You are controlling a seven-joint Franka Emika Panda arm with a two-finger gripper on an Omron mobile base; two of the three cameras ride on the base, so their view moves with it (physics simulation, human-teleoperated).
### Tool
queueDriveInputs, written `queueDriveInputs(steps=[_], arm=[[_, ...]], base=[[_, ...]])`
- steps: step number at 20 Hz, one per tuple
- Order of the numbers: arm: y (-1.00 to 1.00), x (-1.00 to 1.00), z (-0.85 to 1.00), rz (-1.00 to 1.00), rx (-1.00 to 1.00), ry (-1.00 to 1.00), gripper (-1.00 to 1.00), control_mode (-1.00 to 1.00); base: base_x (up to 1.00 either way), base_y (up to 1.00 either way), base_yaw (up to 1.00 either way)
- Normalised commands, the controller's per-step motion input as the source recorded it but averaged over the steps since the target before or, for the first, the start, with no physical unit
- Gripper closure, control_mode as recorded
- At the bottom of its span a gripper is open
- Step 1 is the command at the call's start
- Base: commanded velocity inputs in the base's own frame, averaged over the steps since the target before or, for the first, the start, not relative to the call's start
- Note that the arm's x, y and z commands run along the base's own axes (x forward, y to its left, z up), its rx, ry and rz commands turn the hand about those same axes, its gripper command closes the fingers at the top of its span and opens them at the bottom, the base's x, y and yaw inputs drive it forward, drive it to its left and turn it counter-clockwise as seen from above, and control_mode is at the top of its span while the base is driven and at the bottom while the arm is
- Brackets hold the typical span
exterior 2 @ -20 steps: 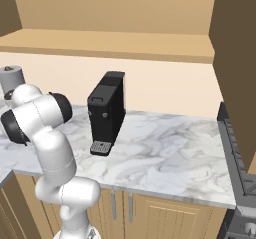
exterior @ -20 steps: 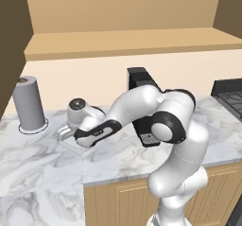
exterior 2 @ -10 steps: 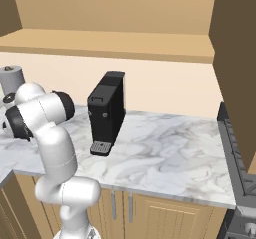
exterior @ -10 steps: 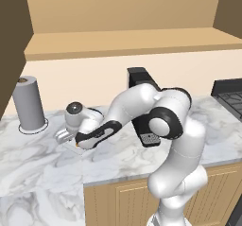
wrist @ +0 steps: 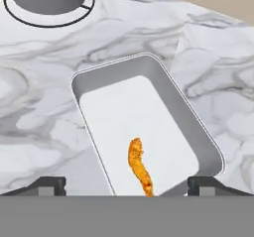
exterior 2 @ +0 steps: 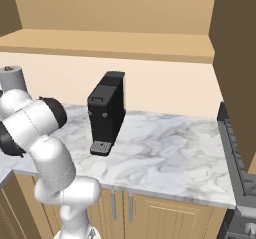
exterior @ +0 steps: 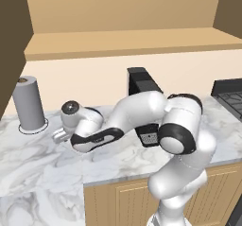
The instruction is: Retrieve the tupperware from the cabinet, then place the raw meat into the tupperware to avoid contamination.
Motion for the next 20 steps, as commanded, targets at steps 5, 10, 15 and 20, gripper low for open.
queueDriveInputs(steps=[5,10,15,20], arm=[[-0.13,-0.77,0.6,-0.02,0.03,-0.08,-1.0,-1.0],[-0.13,-0.66,0.72,-0.01,0.03,-0.09,-1.0,-1.0],[-0.16,-0.52,0.88,-0.04,0.06,-0.07,-1.0,-1.0],[-0.3,-0.61,0.89,-0.01,0.09,-0.04,-1.0,-1.0]], base=[[0.0,0.0,0.0],[0.0,0.0,0.0],[0.0,0.0,0.0],[0.0,0.0,0.0]])
